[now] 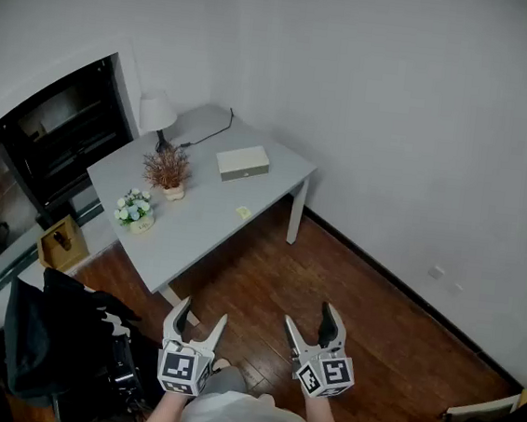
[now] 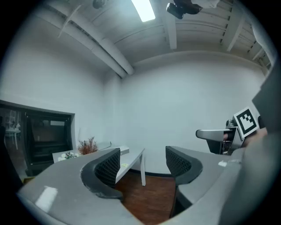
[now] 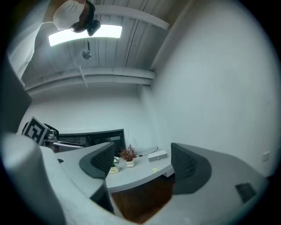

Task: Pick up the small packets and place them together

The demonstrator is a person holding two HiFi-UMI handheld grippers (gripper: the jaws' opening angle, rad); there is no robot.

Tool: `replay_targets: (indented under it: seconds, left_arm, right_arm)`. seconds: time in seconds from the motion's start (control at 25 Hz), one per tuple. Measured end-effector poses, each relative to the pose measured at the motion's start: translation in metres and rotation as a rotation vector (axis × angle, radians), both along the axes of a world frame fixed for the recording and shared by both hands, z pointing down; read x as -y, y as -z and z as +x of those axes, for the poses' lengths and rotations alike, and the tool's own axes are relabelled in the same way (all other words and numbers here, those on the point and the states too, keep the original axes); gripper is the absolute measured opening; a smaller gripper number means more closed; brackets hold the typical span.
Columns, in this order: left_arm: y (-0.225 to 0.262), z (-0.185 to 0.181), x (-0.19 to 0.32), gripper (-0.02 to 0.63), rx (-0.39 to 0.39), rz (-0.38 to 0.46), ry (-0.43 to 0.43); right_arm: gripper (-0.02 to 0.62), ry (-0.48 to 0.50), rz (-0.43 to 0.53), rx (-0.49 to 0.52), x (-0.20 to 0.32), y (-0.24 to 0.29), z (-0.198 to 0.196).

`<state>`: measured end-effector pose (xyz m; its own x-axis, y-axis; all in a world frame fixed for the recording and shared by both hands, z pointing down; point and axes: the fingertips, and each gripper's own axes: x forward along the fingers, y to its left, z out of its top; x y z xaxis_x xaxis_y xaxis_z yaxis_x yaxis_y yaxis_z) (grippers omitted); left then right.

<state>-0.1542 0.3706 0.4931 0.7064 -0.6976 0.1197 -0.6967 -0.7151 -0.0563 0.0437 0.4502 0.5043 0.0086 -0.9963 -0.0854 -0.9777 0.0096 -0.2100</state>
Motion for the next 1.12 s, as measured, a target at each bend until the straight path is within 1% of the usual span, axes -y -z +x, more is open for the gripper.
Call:
replay_targets:
  seconds: [0.16, 0.32, 0.48, 0.6, 0.72, 0.84, 0.96, 1.12]
  left_arm:
    - [-0.013, 0.003, 0.038, 0.311, -0.016, -0.025, 0.025]
    - [-0.020, 0.016, 0.108, 0.311, -0.046, -0.024, 0.026]
    - [-0.024, 0.038, 0.198, 0.311, -0.077, -0.016, -0.007]
    - [-0.015, 0.054, 0.269, 0.311, -0.102, -0.001, -0.025]
    - [-0.009, 0.055, 0.328, 0.311, -0.105, -0.007, -0.027]
    - [-0.006, 0.058, 0.376, 0.311, -0.113, -0.015, -0.050]
    - [-0.011, 0.063, 0.417, 0.311, -0.113, -0.025, -0.063]
    - [-0.027, 0.073, 0.458, 0.311, -0.076, -0.061, -0.050]
  right_arm:
    - [0.399, 0.017, -0.020, -0.004, 0.038, -0.008, 0.009]
    - [0.399, 0.021, -0.045, -0.031, 0.095, -0.015, 0.016]
    - [0.399, 0.014, -0.049, -0.060, 0.185, -0.011, 0.035]
    - [0.399, 0.032, -0.046, -0.091, 0.263, -0.001, 0.042]
    - [0.399, 0.058, -0.058, -0.089, 0.329, 0.003, 0.032]
    - [0.399, 0.077, -0.073, -0.093, 0.387, 0.000, 0.027]
    - [0.399, 0.103, -0.086, -0.131, 0.430, 0.000, 0.026]
    - [0.399, 0.113, -0.085, -0.141, 0.469, 0.001, 0.036]
